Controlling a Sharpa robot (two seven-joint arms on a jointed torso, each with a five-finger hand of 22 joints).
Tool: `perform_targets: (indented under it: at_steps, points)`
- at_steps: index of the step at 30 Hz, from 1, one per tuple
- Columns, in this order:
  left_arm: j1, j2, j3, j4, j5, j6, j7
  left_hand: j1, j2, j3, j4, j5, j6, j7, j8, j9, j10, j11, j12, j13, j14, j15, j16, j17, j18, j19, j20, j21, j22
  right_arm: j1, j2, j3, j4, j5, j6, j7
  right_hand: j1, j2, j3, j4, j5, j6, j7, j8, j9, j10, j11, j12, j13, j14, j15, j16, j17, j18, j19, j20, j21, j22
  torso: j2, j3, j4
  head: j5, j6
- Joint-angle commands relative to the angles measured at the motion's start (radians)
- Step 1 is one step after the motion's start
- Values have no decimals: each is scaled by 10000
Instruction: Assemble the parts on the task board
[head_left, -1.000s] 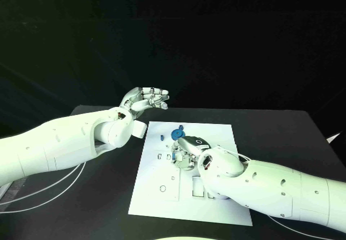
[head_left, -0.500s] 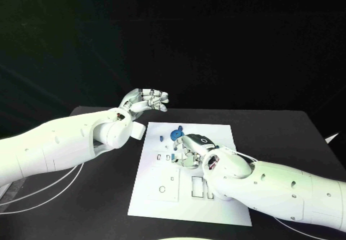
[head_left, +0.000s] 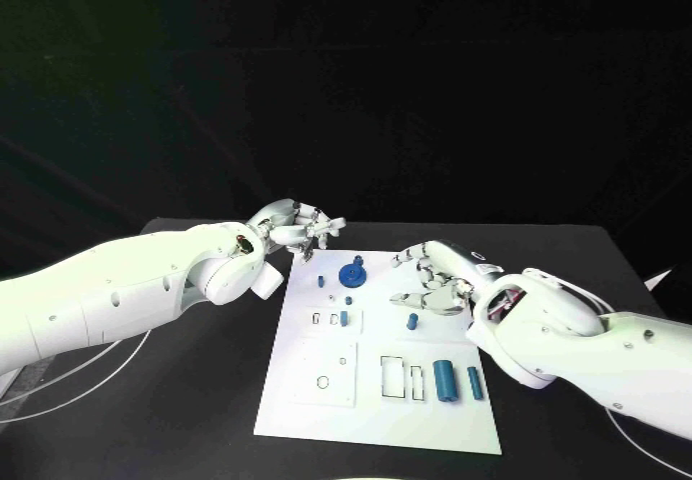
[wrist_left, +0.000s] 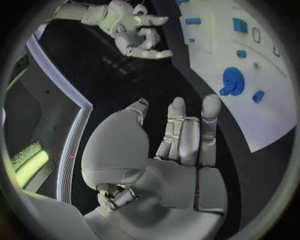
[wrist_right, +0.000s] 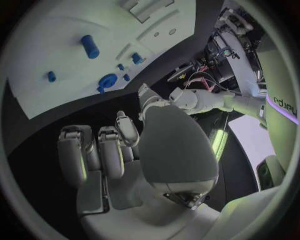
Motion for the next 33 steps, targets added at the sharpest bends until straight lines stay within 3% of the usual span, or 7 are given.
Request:
perform_targets:
  at_steps: [1, 6, 10, 12, 16, 26, 33]
  points:
    - [13, 48, 6, 116, -2400, 1670, -2480, -21, 222, -107, 24, 81, 175, -225, 656, 442, 822, -175, 1415, 1578, 373, -152, 331, 748, -217, 529, -110, 633, 1013, 157, -454, 33, 258, 1683, 81, 611, 51, 90, 18, -9, 89, 72, 40, 72, -9, -93, -21, -35, -25, 904, 39, -50, 2143, 111, 636, 77, -7, 2342, -60, 20, -30, 7, -20]
    - [19, 196, 7, 216, -3340, 2694, -3932, -13, 430, 38, 44, 103, 83, -319, 1011, 795, 946, -264, 1778, 1964, 474, -239, 394, 954, -262, 643, -200, 831, 1308, 384, -1061, 65, 283, 2441, 98, 423, -67, 45, -54, 4, 119, 46, 46, 61, -33, -138, -17, -63, -69, 903, 36, -54, 2137, 117, 623, 72, -35, 2332, -107, 23, -43, -22, -63]
    - [27, 406, 5, 193, -3928, 3237, -4887, -472, 372, -240, 41, 47, 42, -348, 1163, 977, 1035, -290, 1948, 2152, 572, -264, 481, 1183, -307, 780, -231, 991, 1584, 464, -1280, 73, 174, 2713, 134, 328, -126, 66, -122, -3, 226, 58, 42, 74, -45, -151, -20, -66, -85, 901, 34, -58, 2130, 116, 626, 69, -33, 2334, -132, 29, -39, -17, -108]
    - [33, 537, 3, 148, -4215, 3404, -5205, -557, 377, -323, 43, 19, 33, -359, 1193, 1017, 1103, -299, 2029, 2263, 603, -273, 511, 1260, -329, 851, -239, 1054, 1709, 488, -1331, 75, 113, 2781, 150, 300, -187, 181, -380, -33, 998, 77, 31, 102, -78, -155, -31, -39, -93, 899, 22, -62, 2124, 118, 623, 56, -49, 2331, -122, 38, -26, -13, -114]
    - [40, 796, 0, 41, -4595, 3506, -5546, -655, 414, -417, 42, -7, 27, -372, 1228, 1065, 1155, -313, 2100, 2344, 663, -286, 570, 1407, -365, 977, -250, 1157, 1915, 515, -1385, 78, 23, 2850, 175, 279, -192, 187, -394, -29, 1002, 77, 31, 103, -80, -160, -32, -42, -98, 902, 22, -59, 2132, 118, 624, 55, -48, 2332, -122, 32, 4, -12, -132]
    - [49, 1278, -68, -179, -4756, 3476, -5795, -552, 505, -465, 23, 58, -97, -359, 1155, 1086, 1265, -308, 2248, 2556, 801, -286, 715, 1772, -445, 1242, -260, 1365, 2350, 538, -1392, 81, -131, 2887, 257, 174, -186, 201, -411, -33, 995, 78, 30, 105, -84, -164, -31, -43, -102, 901, 21, -60, 2129, 118, 623, 55, -50, 2331, -116, 27, -25, 72, -225]
    - [50, 1475, -130, -278, -4702, 3633, -5847, -514, 569, -516, 30, 65, -176, -333, 1046, 1072, 1320, -292, 2326, 2644, 864, -276, 785, 1938, -472, 1336, -261, 1458, 2515, 546, -1384, 81, -198, 2885, 274, 124, -179, 217, -413, -35, 1002, 79, 29, 107, -85, -163, -32, -41, -102, 902, 21, -59, 2132, 114, 634, 54, -31, 2339, -109, 27, -20, 51, -254]
